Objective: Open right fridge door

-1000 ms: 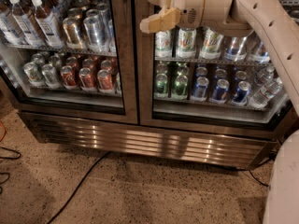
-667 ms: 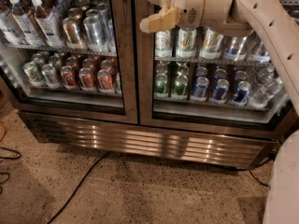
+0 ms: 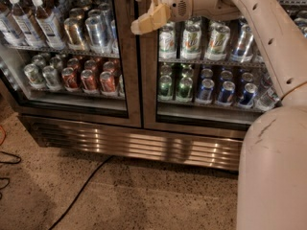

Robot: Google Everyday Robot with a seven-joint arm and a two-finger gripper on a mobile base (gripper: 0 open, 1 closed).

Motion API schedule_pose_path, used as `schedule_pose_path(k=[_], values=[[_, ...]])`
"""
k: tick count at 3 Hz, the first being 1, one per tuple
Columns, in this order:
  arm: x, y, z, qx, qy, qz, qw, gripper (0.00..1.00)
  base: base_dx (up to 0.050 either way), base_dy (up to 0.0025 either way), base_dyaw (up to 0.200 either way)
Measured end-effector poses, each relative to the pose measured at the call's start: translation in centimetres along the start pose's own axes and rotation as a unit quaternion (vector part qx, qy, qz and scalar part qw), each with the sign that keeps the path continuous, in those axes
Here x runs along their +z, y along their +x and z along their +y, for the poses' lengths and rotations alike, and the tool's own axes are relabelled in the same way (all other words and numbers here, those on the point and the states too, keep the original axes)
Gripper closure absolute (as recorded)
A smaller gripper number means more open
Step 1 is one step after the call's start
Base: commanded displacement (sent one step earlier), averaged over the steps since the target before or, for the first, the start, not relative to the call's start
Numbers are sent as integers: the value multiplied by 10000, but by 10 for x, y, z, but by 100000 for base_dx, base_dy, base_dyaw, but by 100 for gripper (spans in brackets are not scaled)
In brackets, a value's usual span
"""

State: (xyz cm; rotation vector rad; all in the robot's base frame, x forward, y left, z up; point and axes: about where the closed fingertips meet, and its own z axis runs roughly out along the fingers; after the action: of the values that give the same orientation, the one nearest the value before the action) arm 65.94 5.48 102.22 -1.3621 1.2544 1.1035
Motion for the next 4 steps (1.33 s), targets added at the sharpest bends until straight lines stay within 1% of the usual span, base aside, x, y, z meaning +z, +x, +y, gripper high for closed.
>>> schedule_pose_path(k=[1,2,3,4], values=[[-3,1,2,-10,-78,51,10000,0,0,0,0],[-3,1,2,-10,-79,51,10000,0,0,0,0],[-3,1,2,-10,-79,51,10000,19,0,0,0],[-3,1,2,-10,-79,51,10000,58,0,0,0]])
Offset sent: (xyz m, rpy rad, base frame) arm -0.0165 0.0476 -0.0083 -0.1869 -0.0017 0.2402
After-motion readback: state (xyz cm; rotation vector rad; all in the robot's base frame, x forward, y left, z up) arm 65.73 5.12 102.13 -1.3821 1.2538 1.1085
